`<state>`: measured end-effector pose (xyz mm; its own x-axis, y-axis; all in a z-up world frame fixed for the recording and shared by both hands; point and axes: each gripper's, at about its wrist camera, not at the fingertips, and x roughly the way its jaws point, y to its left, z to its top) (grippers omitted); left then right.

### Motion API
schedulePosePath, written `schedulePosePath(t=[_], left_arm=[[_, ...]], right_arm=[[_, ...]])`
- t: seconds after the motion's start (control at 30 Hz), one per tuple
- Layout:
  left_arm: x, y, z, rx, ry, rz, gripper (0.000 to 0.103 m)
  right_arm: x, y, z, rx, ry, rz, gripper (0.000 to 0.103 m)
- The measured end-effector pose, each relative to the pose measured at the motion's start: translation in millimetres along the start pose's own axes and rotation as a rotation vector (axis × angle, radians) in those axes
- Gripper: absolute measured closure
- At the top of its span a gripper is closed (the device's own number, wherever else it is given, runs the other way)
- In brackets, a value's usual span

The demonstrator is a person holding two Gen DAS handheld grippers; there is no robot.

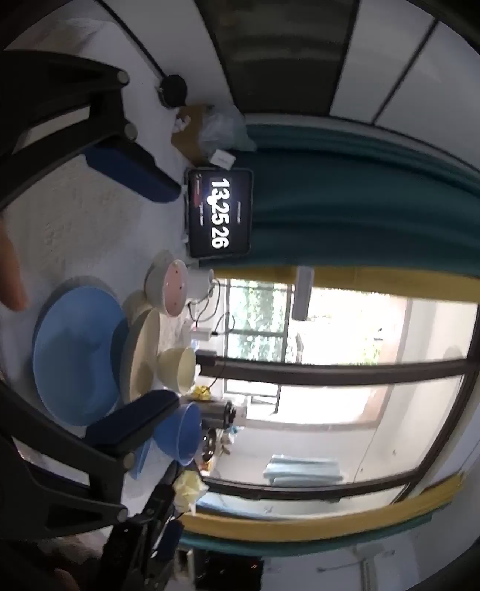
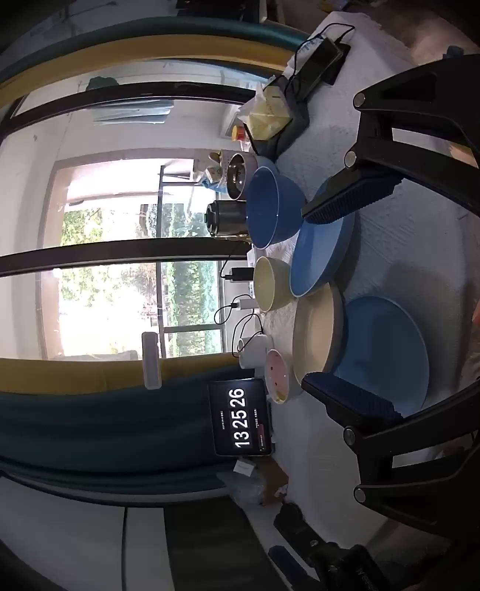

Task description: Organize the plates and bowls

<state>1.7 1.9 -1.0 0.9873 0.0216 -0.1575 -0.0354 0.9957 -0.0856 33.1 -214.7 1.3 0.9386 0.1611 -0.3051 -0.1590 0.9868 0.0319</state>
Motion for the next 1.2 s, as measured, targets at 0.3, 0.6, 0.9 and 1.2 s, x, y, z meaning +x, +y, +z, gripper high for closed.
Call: schedulePosePath(t=[0.3, 0.6, 0.9, 1.2], left_arm=[[0.4, 5.0, -0.2, -0.031, -0.005, 0.026, 0.001], [-3.8, 13.9, 1.9, -0.022, -0.007, 0.024, 0.001], [-4.3, 13.7, 0.8, -0.014, -0.01, 0.02, 0.001], [-4.1, 14.0, 1.7, -0.014, -0.015, 0.023, 0.001]], right_arm=[[0.2, -3.3, -1.5, 0.009, -0.005, -0.016, 0.018], [1.5, -3.7, -2.0, 0.002, -0.002, -0.023, 0.018], [1.8, -3.3, -2.5, 0.002, -0.001, -0.027, 0.018], [1.7, -4.1, -3.4, 0.005, -0.001, -0.027, 0.018]])
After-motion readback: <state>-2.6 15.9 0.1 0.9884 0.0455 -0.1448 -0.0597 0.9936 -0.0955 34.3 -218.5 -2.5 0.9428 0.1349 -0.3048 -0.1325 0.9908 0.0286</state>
